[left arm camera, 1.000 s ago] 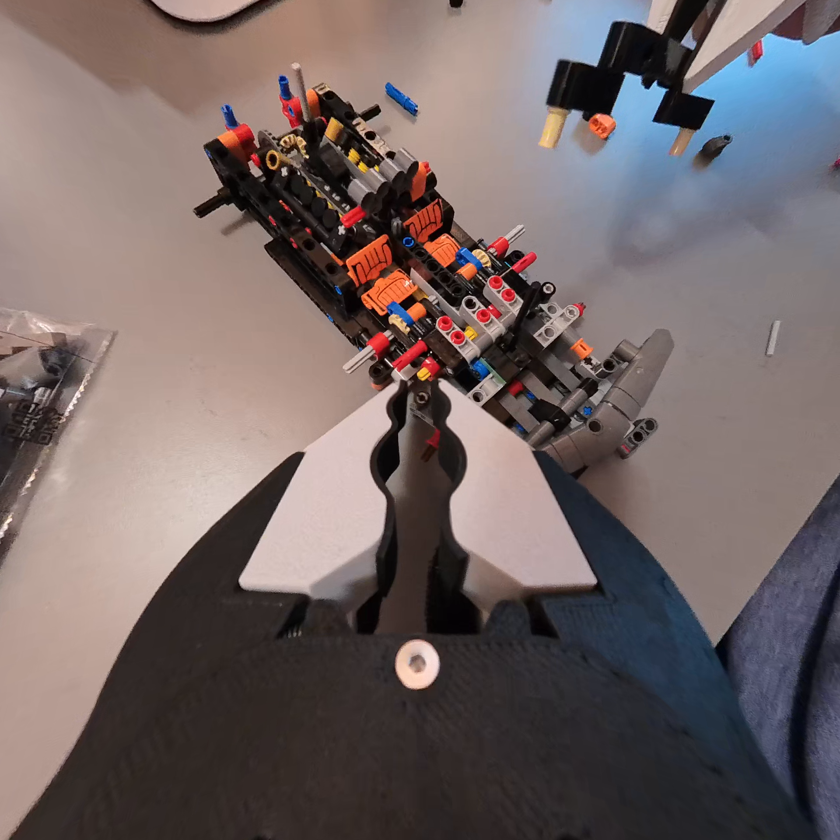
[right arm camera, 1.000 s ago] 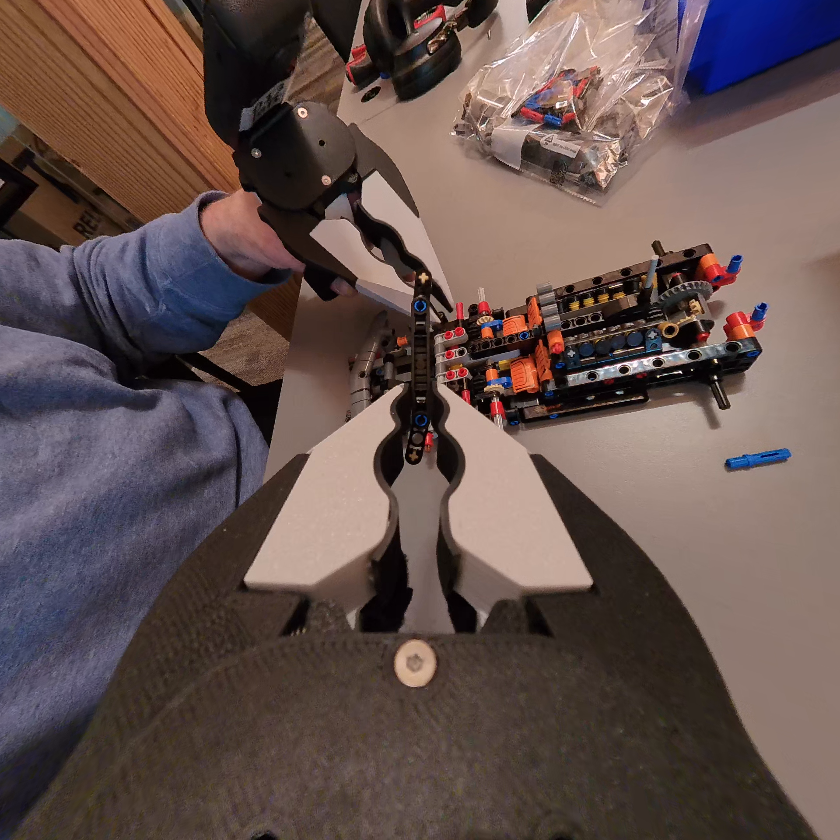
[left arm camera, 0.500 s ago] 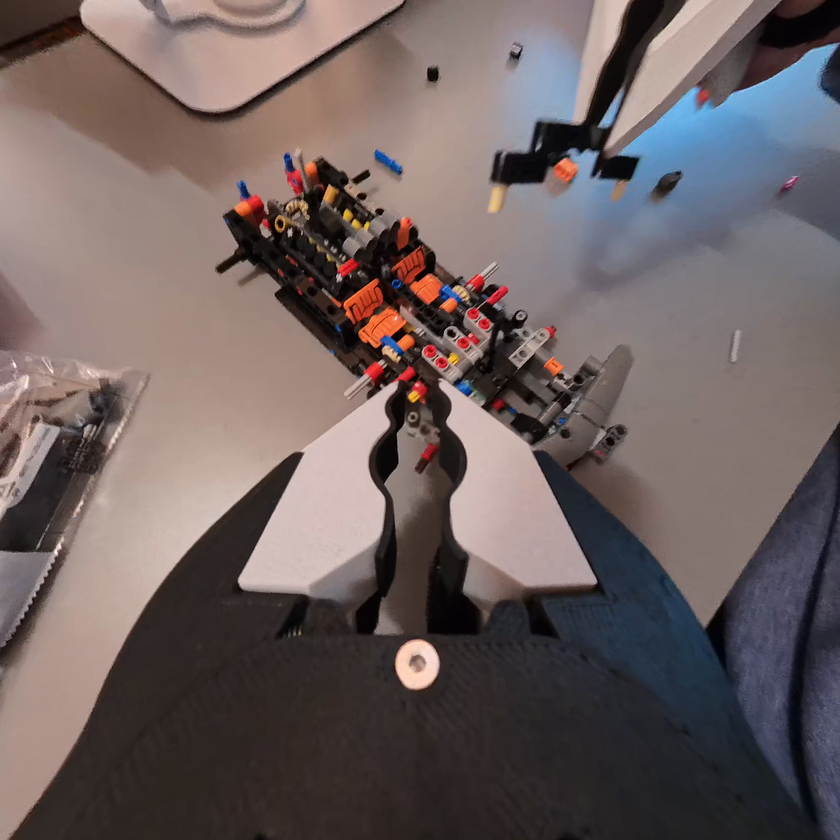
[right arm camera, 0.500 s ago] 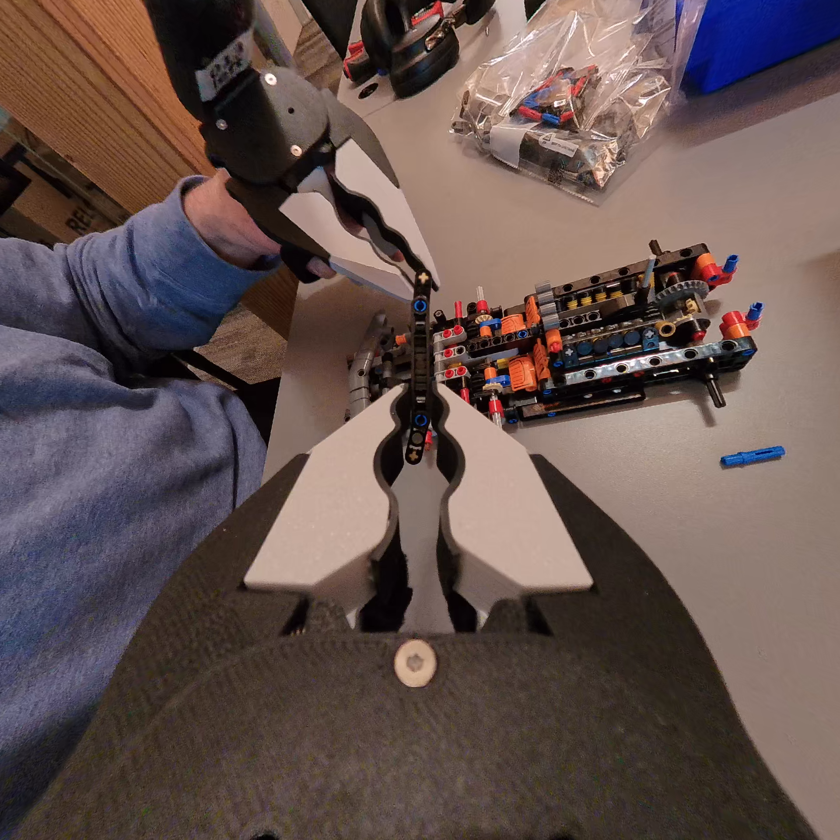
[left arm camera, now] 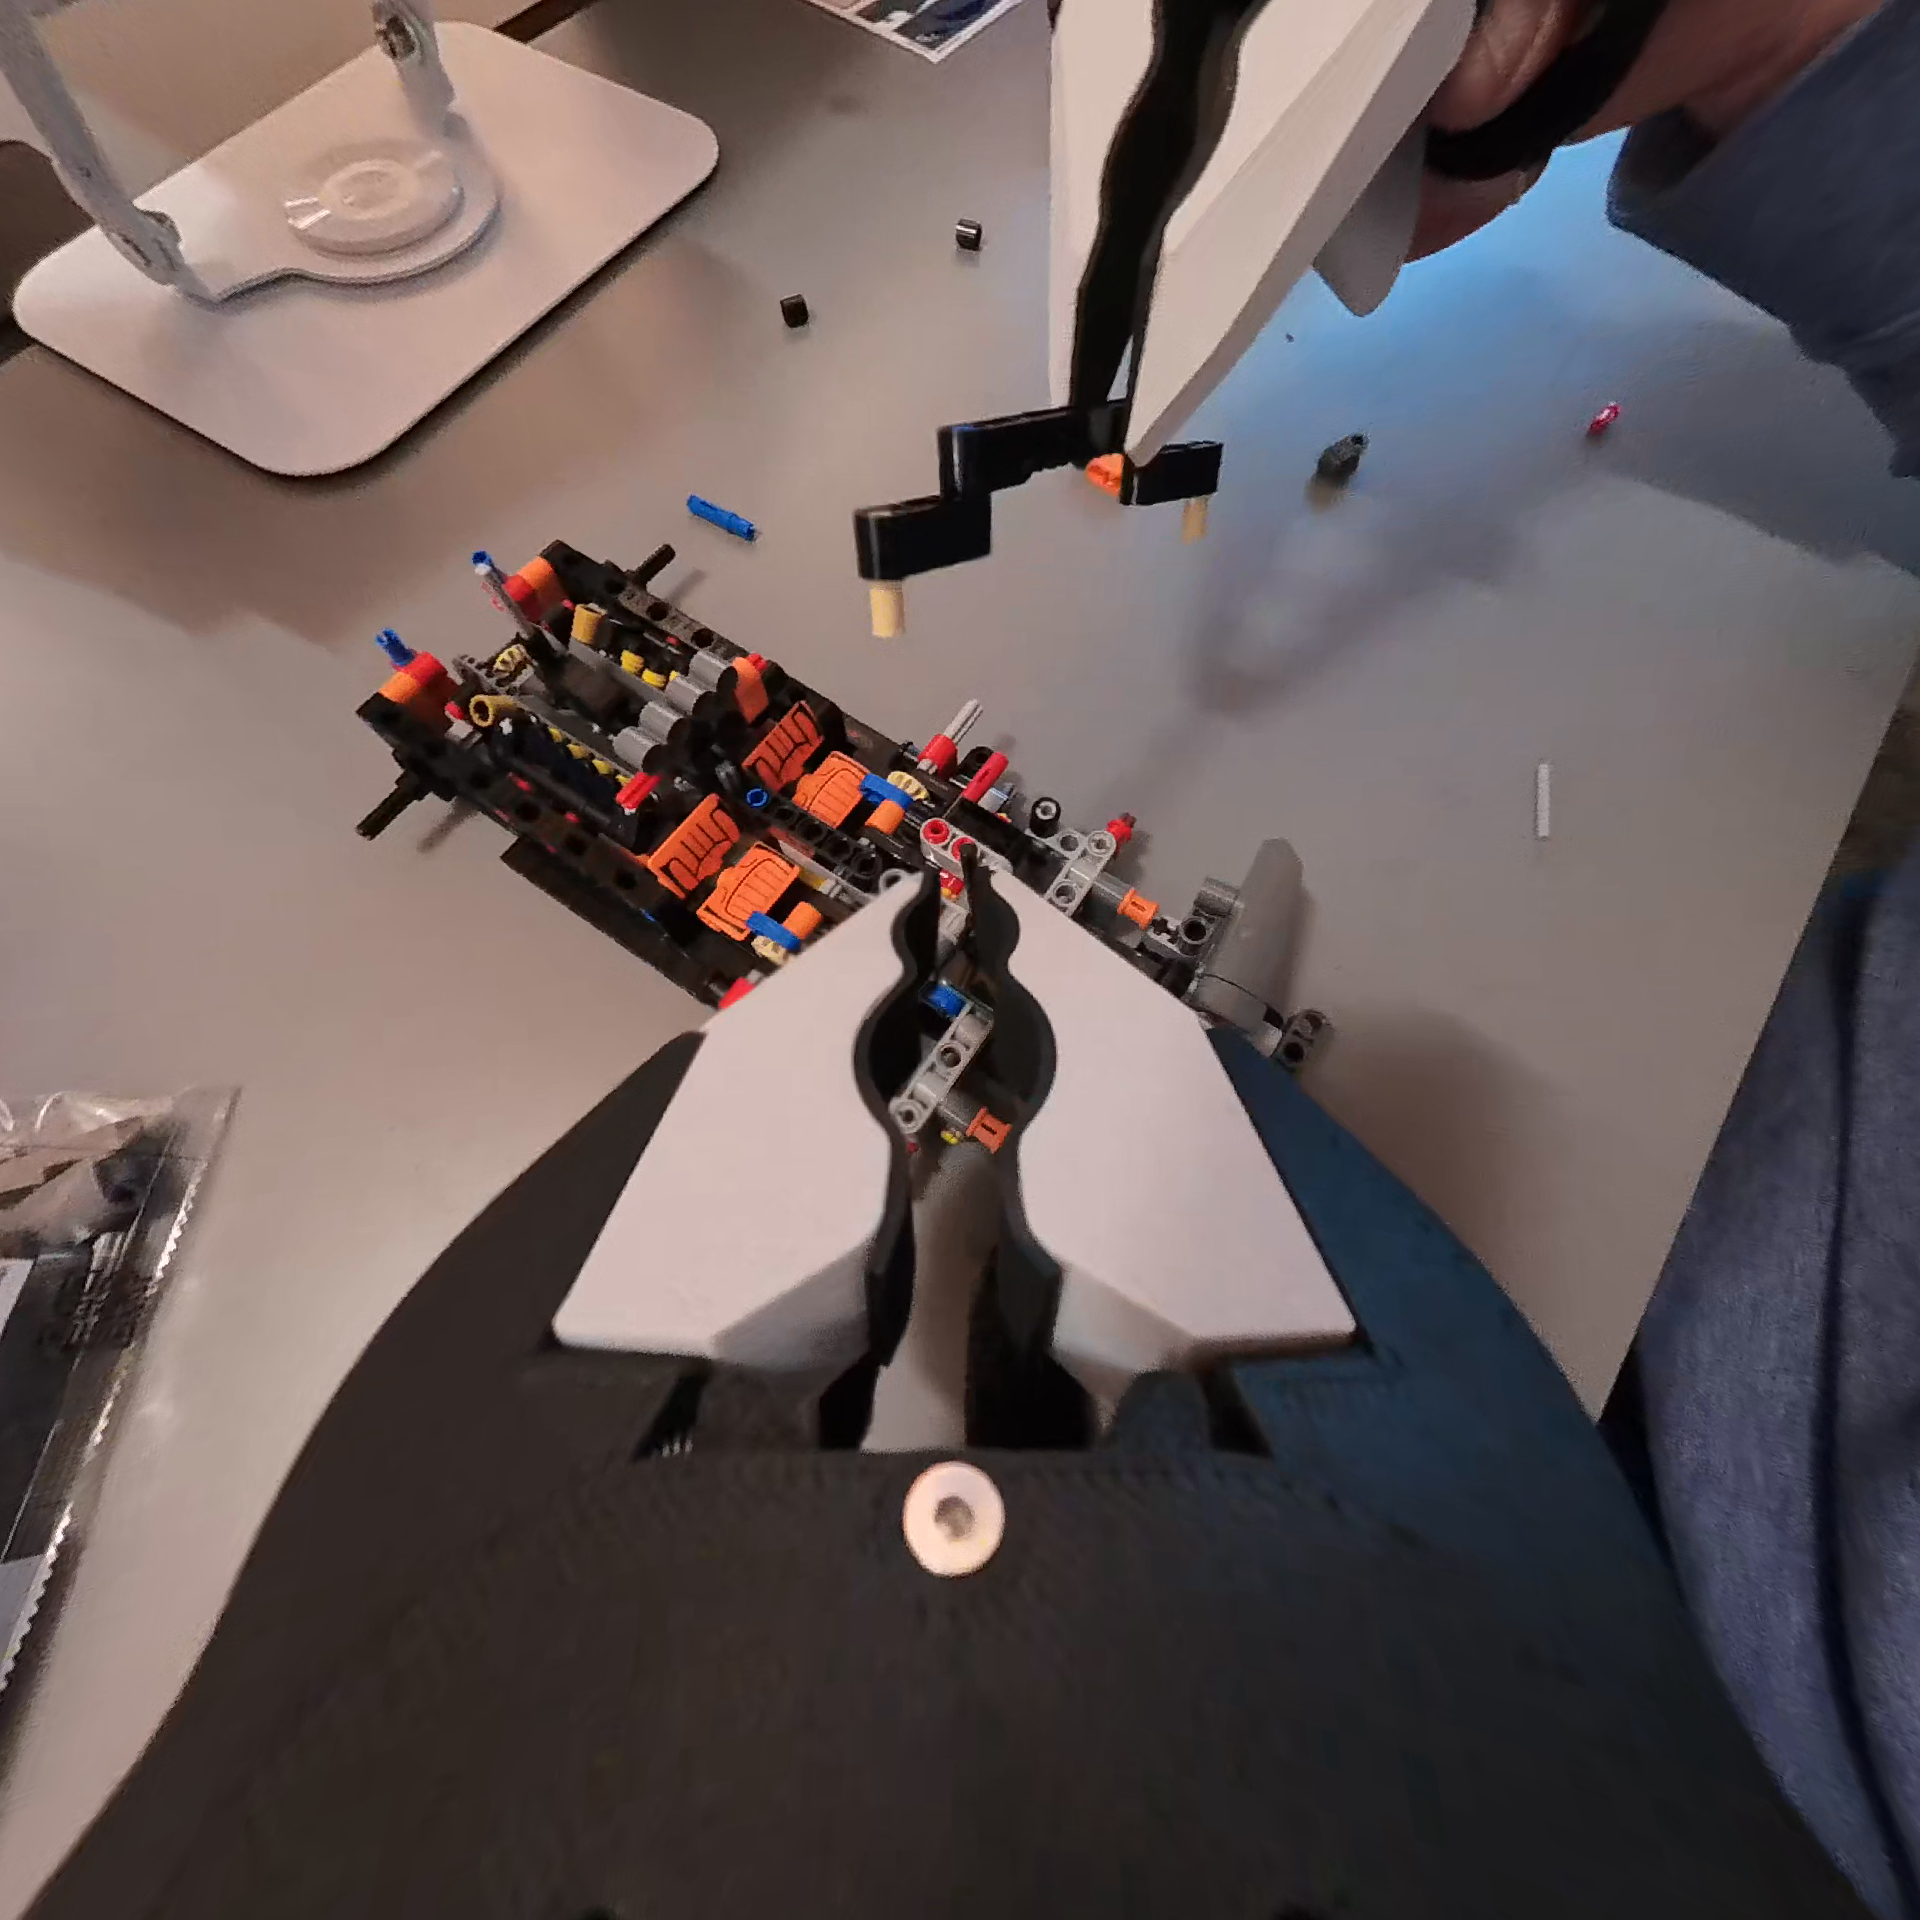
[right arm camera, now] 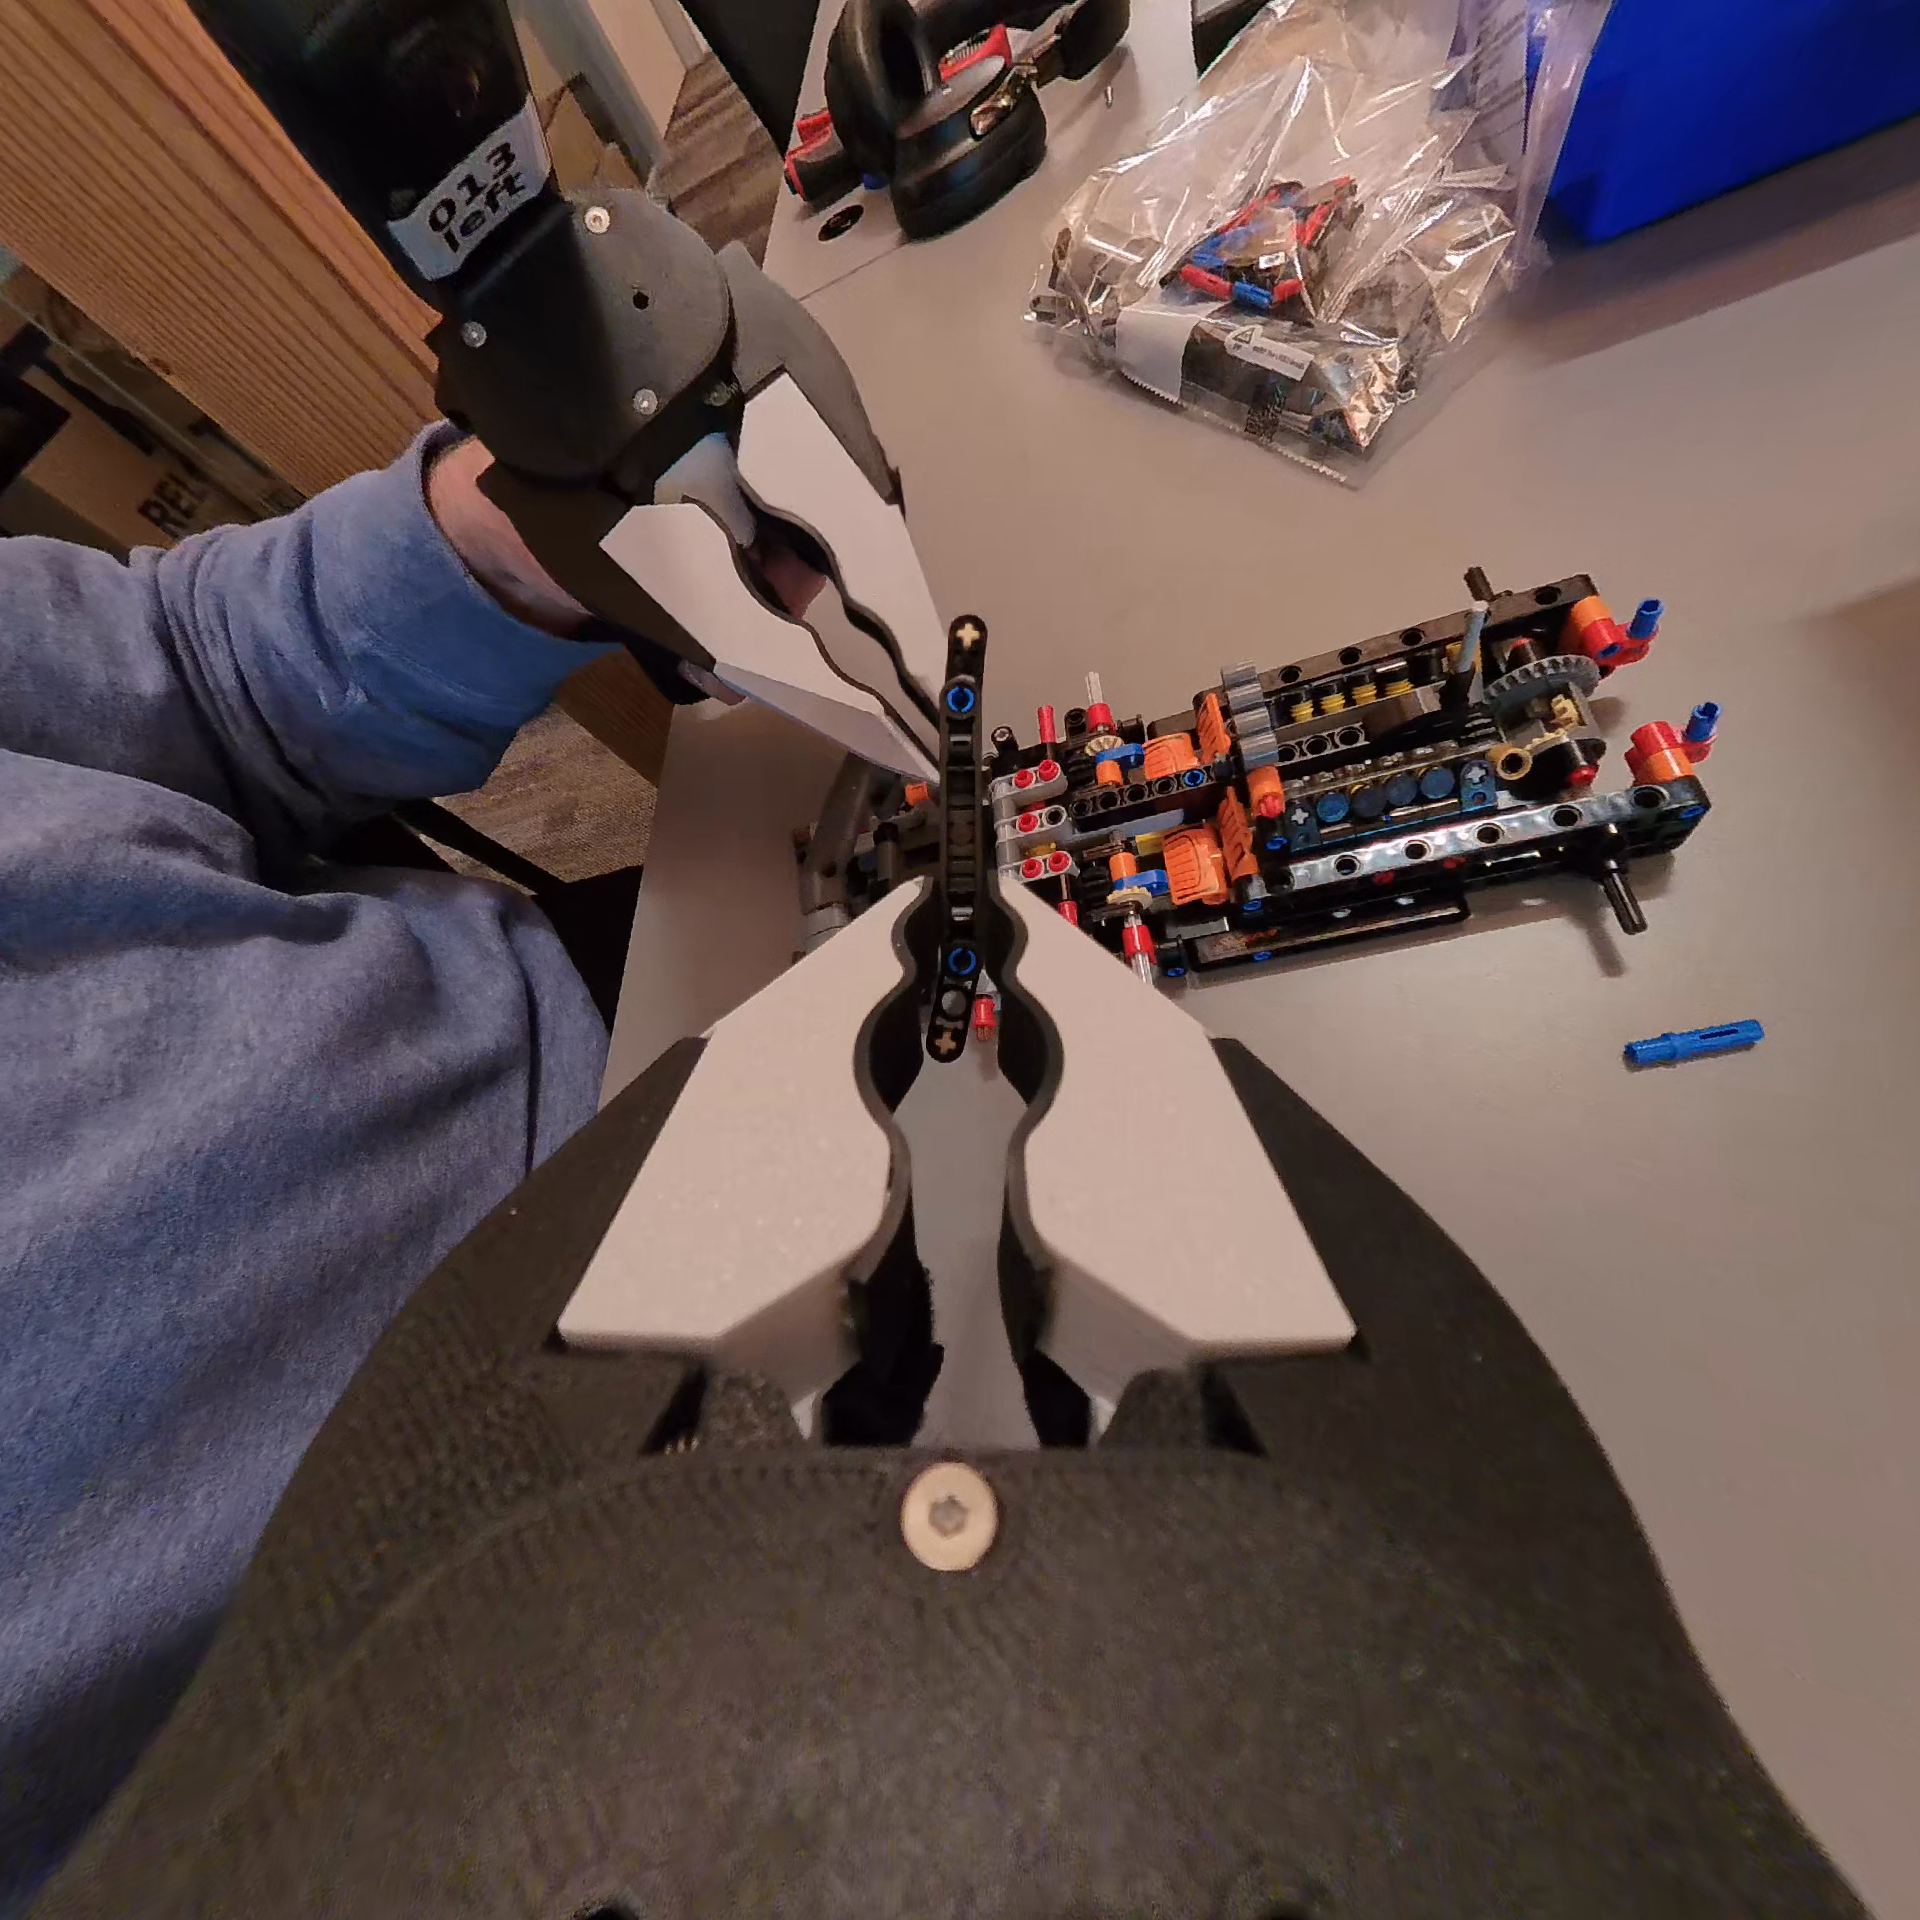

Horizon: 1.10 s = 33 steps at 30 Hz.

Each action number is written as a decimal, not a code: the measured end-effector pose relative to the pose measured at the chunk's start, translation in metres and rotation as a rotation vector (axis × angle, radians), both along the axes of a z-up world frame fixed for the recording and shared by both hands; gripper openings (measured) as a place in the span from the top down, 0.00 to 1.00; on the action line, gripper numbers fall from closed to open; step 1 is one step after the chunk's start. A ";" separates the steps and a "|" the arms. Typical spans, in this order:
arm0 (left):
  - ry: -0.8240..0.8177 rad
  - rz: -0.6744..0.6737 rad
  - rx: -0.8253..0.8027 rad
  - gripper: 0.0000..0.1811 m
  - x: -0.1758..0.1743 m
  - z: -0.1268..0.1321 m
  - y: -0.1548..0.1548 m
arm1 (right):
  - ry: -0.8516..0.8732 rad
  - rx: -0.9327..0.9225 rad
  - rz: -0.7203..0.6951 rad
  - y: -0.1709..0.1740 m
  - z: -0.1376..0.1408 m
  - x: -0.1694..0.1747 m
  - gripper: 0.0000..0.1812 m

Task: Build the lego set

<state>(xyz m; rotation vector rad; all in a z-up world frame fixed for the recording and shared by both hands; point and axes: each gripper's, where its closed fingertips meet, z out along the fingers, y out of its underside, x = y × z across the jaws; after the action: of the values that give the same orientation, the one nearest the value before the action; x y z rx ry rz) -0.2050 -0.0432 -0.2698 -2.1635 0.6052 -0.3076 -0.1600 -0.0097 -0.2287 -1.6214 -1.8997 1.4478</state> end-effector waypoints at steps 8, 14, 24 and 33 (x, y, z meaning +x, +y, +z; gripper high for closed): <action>-0.017 -0.031 0.025 0.96 0.007 0.004 -0.002 | 0.004 0.000 0.001 0.000 0.002 0.001 0.98; -0.007 -0.035 0.033 0.98 0.008 0.002 0.001 | 0.007 0.003 -0.002 0.001 0.003 0.001 0.97; 0.058 -0.075 0.101 1.00 0.015 0.003 -0.004 | 0.006 0.006 -0.001 0.001 0.003 0.001 0.97; 0.169 -0.093 0.199 1.00 0.021 0.002 -0.014 | 0.004 0.006 0.003 -0.001 0.002 0.000 0.97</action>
<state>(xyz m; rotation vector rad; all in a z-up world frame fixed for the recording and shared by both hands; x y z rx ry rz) -0.1838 -0.0577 -0.2680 -1.9851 0.7986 -0.1089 -0.1600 -0.0107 -0.2266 -1.6126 -1.9039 1.4442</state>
